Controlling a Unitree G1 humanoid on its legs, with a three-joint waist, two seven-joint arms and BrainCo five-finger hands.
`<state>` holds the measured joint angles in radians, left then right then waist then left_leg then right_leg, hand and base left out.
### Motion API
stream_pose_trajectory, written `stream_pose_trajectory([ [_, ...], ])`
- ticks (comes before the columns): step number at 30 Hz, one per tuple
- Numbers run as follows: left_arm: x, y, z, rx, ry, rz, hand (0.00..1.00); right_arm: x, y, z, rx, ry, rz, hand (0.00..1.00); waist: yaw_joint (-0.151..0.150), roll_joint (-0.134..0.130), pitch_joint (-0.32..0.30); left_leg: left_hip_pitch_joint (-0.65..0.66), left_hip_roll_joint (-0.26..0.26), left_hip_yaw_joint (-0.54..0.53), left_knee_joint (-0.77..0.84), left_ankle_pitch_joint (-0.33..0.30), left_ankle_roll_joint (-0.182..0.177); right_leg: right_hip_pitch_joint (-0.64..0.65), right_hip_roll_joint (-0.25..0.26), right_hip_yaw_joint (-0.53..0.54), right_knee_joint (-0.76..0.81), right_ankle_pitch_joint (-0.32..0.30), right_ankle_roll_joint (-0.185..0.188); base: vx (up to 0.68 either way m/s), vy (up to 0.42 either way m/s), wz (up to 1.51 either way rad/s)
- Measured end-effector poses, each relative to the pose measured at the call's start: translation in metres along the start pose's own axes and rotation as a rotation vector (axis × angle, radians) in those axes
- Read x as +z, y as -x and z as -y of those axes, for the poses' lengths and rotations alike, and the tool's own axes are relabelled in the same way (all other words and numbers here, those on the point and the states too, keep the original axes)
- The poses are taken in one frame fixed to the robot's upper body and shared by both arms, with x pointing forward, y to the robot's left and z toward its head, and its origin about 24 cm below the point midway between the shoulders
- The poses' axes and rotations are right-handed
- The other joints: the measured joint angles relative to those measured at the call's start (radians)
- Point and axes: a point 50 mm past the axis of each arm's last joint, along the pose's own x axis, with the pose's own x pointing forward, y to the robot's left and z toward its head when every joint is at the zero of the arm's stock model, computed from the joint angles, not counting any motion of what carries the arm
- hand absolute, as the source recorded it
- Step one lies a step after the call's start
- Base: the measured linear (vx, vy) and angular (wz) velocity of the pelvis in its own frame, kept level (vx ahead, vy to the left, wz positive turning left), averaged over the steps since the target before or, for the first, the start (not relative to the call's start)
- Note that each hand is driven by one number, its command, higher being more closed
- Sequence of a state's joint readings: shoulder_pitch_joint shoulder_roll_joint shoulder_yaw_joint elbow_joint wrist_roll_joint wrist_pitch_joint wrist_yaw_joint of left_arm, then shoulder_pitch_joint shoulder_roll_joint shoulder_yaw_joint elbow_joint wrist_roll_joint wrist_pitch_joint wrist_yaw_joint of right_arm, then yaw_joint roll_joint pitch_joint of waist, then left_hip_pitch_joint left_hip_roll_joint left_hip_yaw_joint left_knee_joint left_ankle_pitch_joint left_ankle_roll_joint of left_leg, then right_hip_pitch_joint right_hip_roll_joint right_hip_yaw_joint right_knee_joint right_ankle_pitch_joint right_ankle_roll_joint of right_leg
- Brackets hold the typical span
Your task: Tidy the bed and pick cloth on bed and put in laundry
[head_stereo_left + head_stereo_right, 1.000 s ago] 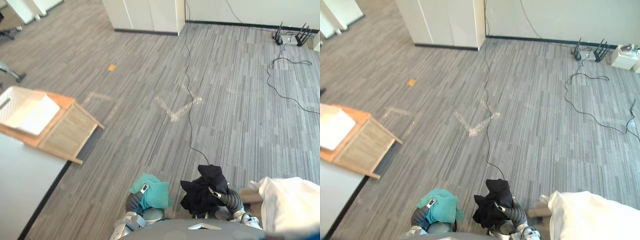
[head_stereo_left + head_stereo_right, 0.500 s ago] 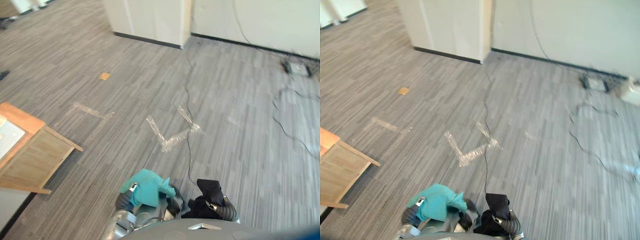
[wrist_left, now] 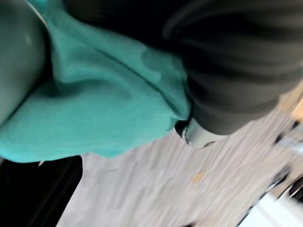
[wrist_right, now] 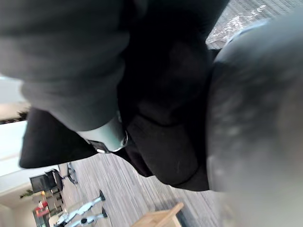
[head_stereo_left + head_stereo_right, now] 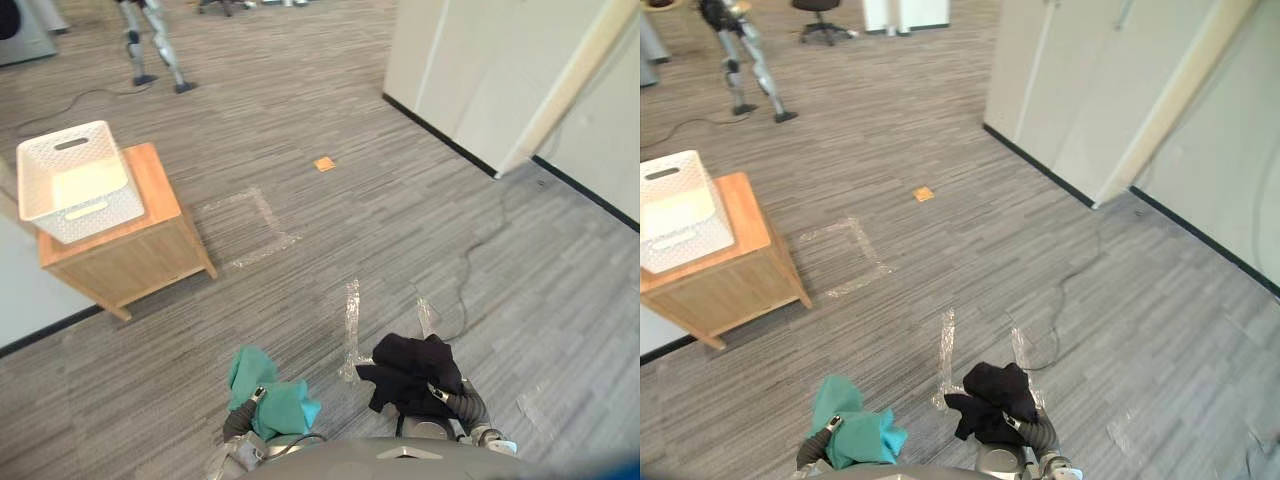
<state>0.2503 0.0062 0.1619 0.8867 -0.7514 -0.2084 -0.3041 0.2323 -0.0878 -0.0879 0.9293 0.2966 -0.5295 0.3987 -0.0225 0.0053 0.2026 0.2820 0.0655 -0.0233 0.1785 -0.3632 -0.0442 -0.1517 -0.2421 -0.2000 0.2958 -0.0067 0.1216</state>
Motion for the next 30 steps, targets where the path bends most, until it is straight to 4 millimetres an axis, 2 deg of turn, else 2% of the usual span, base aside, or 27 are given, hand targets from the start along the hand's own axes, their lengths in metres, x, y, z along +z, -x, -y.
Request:
stream_pose_trajectory([
  [1, -0.009, 0.003, 0.004, -0.011, 0.025, -0.005, 1.0, 0.008, 0.0, 0.012, -0.023, 0.03, 0.023, 1.0, 0.018, 0.05, -0.008, 0.005, 0.045, -0.018, -0.002, 0.007, -0.02, -0.038, 0.012, -0.03, 0.136, -0.113, -0.028, 0.38, -0.418, 0.71],
  [2, -0.009, 0.002, 0.006, -0.015, 0.033, -0.004, 1.0, 0.011, -0.003, 0.013, -0.028, 0.028, 0.028, 1.0, 0.018, 0.061, -0.003, 0.008, 0.054, -0.024, 0.008, 0.018, -0.03, -0.041, 0.012, -0.042, 0.174, -0.143, -0.033, 0.31, -0.307, 0.5],
  [3, -0.01, 0.002, 0.007, -0.018, 0.035, -0.006, 1.0, 0.013, -0.007, 0.012, -0.029, 0.018, 0.031, 1.0, 0.018, 0.058, 0.005, -0.001, 0.06, -0.032, 0.036, 0.033, -0.033, -0.035, 0.011, -0.062, 0.197, -0.165, -0.044, 0.33, -0.438, 0.57],
  [4, -0.013, 0.002, 0.009, -0.024, 0.027, -0.015, 1.0, 0.013, -0.013, 0.007, -0.025, -0.002, 0.028, 1.0, 0.017, 0.059, 0.008, -0.067, 0.075, -0.056, 0.168, 0.067, -0.039, 0.002, 0.012, -0.099, 0.189, -0.198, -0.06, 0.32, -0.438, 0.75],
  [5, -0.012, 0.002, 0.009, -0.031, 0.027, -0.012, 1.0, 0.013, -0.016, 0.004, -0.029, -0.016, 0.029, 1.0, 0.017, 0.064, 0.013, -0.147, 0.089, -0.062, 0.327, 0.113, -0.044, 0.053, 0.019, -0.136, 0.154, -0.213, -0.062, 0.42, -0.588, 1.06],
  [6, -0.008, 0.001, 0.014, -0.069, 0.022, 0.012, 1.0, 0.013, -0.018, 0.001, -0.029, -0.021, 0.021, 1.0, 0.021, 0.079, 0.024, -0.272, 0.132, -0.034, 0.589, 0.162, -0.058, 0.156, 0.053, -0.191, 0.072, -0.217, -0.076, 0.24, -0.312, 0.77],
  [7, -0.007, 0.001, 0.015, -0.076, 0.018, 0.017, 1.0, 0.013, -0.017, 0.002, -0.031, -0.017, 0.019, 1.0, 0.025, 0.081, 0.026, -0.292, 0.14, -0.021, 0.634, 0.162, -0.059, 0.179, 0.06, -0.2, 0.054, -0.218, -0.079, 0.33, -0.425, 0.55],
  [8, -0.004, 0.002, 0.016, -0.102, -0.016, 0.029, 1.0, 0.012, -0.017, 0.004, -0.044, -0.011, 0.008, 1.0, 0.044, 0.082, 0.027, -0.35, 0.145, 0.023, 0.736, 0.158, -0.058, 0.24, 0.075, -0.221, 0.0, -0.224, -0.092, 0.27, -0.281, 0.18],
  [9, -0.002, 0.001, 0.021, -0.129, -0.029, 0.034, 1.0, 0.012, -0.017, 0.005, -0.06, -0.014, 0.001, 1.0, 0.057, 0.081, 0.025, -0.399, 0.133, 0.069, 0.757, 0.154, -0.053, 0.29, 0.082, -0.233, -0.042, -0.223, -0.087, 0.33, -0.314, 0.11],
  [11, 0.001, -0.003, 0.029, -0.164, -0.038, 0.033, 1.0, 0.015, -0.021, 0.006, -0.072, -0.015, 0.001, 1.0, 0.067, 0.085, 0.027, -0.45, 0.103, 0.149, 0.675, 0.143, -0.049, 0.334, 0.087, -0.252, -0.091, -0.221, -0.092, 0.3, -0.13, -0.01],
  [13, 0.0, -0.006, 0.034, -0.189, -0.046, 0.006, 1.0, 0.012, -0.019, 0.009, -0.098, -0.029, -0.018, 1.0, 0.065, 0.084, 0.028, -0.461, 0.052, 0.237, 0.469, 0.146, -0.048, 0.377, 0.085, -0.274, -0.129, -0.217, -0.089, 0.36, -0.044, 0.18],
  [14, 0.001, -0.008, 0.039, -0.216, -0.059, -0.009, 1.0, 0.01, -0.017, 0.013, -0.122, -0.042, -0.028, 1.0, 0.058, 0.084, 0.028, -0.451, 0.001, 0.28, 0.282, 0.184, -0.027, 0.41, 0.082, -0.298, -0.148, -0.214, -0.084, 0.41, 0.015, 0.47],
  [15, 0.0, -0.009, 0.042, -0.231, -0.065, -0.021, 1.0, 0.01, -0.017, 0.017, -0.143, -0.049, -0.034, 1.0, 0.054, 0.084, 0.029, -0.423, -0.051, 0.32, 0.058, 0.29, -0.006, 0.44, 0.08, -0.316, -0.159, -0.215, -0.066, 0.4, 0.034, 0.46],
  [16, -0.002, -0.009, 0.043, -0.235, -0.07, -0.026, 1.0, 0.011, -0.016, 0.018, -0.146, -0.048, -0.038, 1.0, 0.056, 0.085, 0.029, -0.409, -0.068, 0.339, -0.044, 0.37, -0.004, 0.453, 0.084, -0.319, -0.162, -0.221, -0.054, 0.38, 0.071, 0.22],
  [17, -0.001, -0.008, 0.04, -0.229, -0.079, -0.028, 1.0, 0.006, -0.015, 0.017, -0.143, -0.049, -0.069, 1.0, 0.07, 0.07, 0.029, -0.36, -0.094, 0.372, -0.125, 0.455, 0.135, 0.486, 0.085, -0.314, -0.178, -0.226, -0.029, 0.35, 0.069, 0.23],
  [18, 0.006, -0.01, 0.039, -0.228, -0.117, -0.01, 1.0, 0.009, -0.02, 0.009, -0.11, -0.048, -0.066, 1.0, 0.07, 0.046, 0.031, -0.347, -0.12, 0.366, -0.136, 0.448, 0.145, 0.511, 0.075, -0.321, -0.204, -0.205, 0.0, 0.34, 0.067, 0.28],
  [20, 0.014, -0.012, 0.037, -0.221, -0.151, 0.007, 1.0, 0.015, -0.027, -0.002, -0.058, -0.036, -0.041, 1.0, 0.07, 0.022, 0.045, -0.373, -0.125, 0.374, -0.081, 0.411, 0.185, 0.532, 0.07, -0.314, -0.237, -0.158, 0.029, 0.32, 0.053, 0.38],
  [22, 0.013, -0.012, 0.034, -0.201, -0.159, 0.002, 1.0, 0.015, -0.029, -0.008, -0.035, -0.03, -0.048, 1.0, 0.084, 0.016, 0.048, -0.361, -0.123, 0.4, -0.041, 0.379, 0.194, 0.561, 0.069, -0.299, -0.244, -0.1, 0.05, 0.28, 0.055, 0.17],
  [23, 0.012, -0.011, 0.034, -0.198, -0.173, -0.004, 1.0, 0.015, -0.029, -0.009, -0.027, -0.024, -0.052, 1.0, 0.094, 0.02, 0.045, -0.345, -0.118, 0.408, -0.025, 0.352, 0.187, 0.568, 0.066, -0.284, -0.218, -0.076, 0.059, 0.18, 0.043, 0.03],
  [24, 0.011, -0.01, 0.032, -0.194, -0.177, -0.005, 1.0, 0.015, -0.028, -0.01, -0.021, -0.02, -0.052, 1.0, 0.096, 0.022, 0.044, -0.334, -0.116, 0.408, -0.023, 0.335, 0.183, 0.56, 0.062, -0.275, -0.186, -0.073, 0.063, 0.22, 0.071, 0.2],
  [25, 0.005, -0.007, 0.031, -0.191, -0.18, -0.025, 1.0, 0.012, -0.024, -0.01, -0.019, -0.012, -0.061, 1.0, 0.087, 0.03, 0.02, -0.304, -0.117, 0.395, -0.047, 0.276, 0.182, 0.511, 0.036, -0.269, -0.019, -0.086, 0.075, 0.24, 0.085, 0.29],
  [26, 0.005, -0.007, 0.03, -0.191, -0.191, -0.028, 1.0, 0.01, -0.022, -0.009, -0.024, -0.015, -0.071, 1.0, 0.086, 0.024, 0.015, -0.284, -0.128, 0.387, -0.061, 0.267, 0.179, 0.482, 0.01, -0.256, 0.08, -0.089, 0.077, 0.25, 0.093, 0.43],
  [28, 0.008, -0.006, 0.023, -0.166, -0.223, -0.034, 1.0, 0.003, -0.015, -0.012, -0.015, -0.011, -0.1, 1.0, 0.083, -0.009, 0.006, -0.19, -0.18, 0.339, -0.112, 0.239, 0.161, 0.314, -0.113, -0.188, 0.518, -0.027, 0.015, 0.26, 0.085, 0.41],
  [30, 0.008, -0.005, 0.016, -0.136, -0.252, -0.051, 1.0, -0.003, -0.011, -0.014, -0.008, -0.012, -0.128, 1.0, 0.065, -0.018, 0.005, -0.145, -0.188, 0.298, -0.127, 0.226, 0.156, 0.228, -0.137, -0.173, 0.675, -0.081, -0.003, 0.28, 0.062, 0.57],
])
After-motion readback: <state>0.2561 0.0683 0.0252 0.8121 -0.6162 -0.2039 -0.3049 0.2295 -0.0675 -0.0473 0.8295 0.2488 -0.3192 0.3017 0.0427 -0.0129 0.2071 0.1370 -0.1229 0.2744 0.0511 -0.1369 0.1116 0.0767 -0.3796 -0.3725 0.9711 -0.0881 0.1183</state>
